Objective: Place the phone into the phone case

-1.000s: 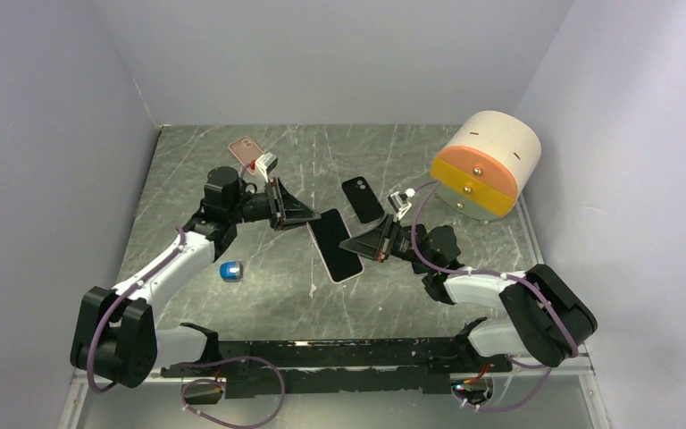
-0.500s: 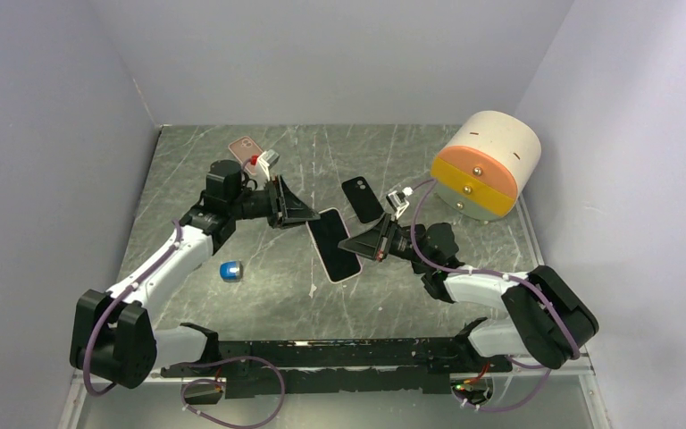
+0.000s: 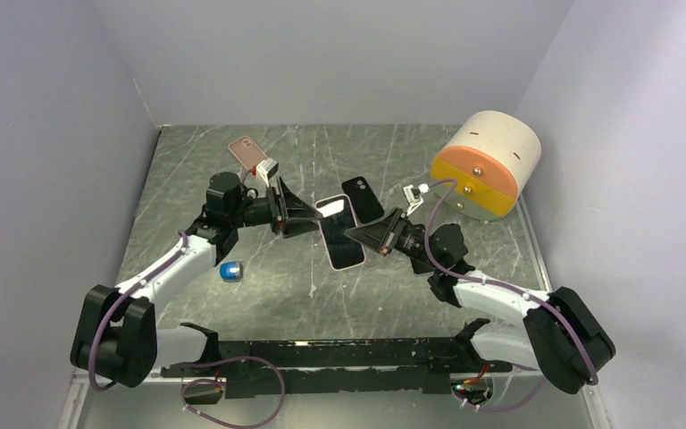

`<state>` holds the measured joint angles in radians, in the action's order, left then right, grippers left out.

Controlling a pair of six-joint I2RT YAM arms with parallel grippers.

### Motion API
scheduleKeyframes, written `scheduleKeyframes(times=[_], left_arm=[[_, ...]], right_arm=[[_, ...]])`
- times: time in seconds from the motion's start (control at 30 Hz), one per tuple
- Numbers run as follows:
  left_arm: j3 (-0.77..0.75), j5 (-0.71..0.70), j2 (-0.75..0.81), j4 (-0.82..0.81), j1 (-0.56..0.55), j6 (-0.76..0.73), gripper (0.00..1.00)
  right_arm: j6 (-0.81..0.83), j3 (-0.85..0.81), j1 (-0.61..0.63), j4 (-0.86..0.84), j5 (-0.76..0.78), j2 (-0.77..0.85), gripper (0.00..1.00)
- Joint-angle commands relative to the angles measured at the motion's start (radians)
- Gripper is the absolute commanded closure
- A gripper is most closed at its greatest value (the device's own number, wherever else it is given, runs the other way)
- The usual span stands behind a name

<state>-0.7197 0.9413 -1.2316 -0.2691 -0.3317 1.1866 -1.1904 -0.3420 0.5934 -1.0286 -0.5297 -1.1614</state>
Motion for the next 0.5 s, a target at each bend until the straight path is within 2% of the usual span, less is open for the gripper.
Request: scheduleKeyframes(times=[0.0, 0.23, 0.37, 0.47], left_arm=[[0.017, 0.042, -0.024, -0.198, -0.009, 0.089, 0.33], [-0.024, 0.029, -0.040, -0.152, -0.037, 0.051, 0.34], [-0.023, 0.022, -0.073, -0.203, -0.063, 0.076, 0.37], [-0.030, 0.020, -0.103, -0.238, -0.082, 0.093, 0.43]], right_arm=[[0.055, -0.079, -0.003, -0.035, 0.066, 0.038, 1.00], [0.060, -0.082, -0.001, -0.025, 0.088, 0.040, 1.00], [0.064, -0.084, 0.003, -0.020, 0.103, 0.038, 1.00], [0.070, -0.083, 0.012, -0.013, 0.112, 0.033, 1.00]])
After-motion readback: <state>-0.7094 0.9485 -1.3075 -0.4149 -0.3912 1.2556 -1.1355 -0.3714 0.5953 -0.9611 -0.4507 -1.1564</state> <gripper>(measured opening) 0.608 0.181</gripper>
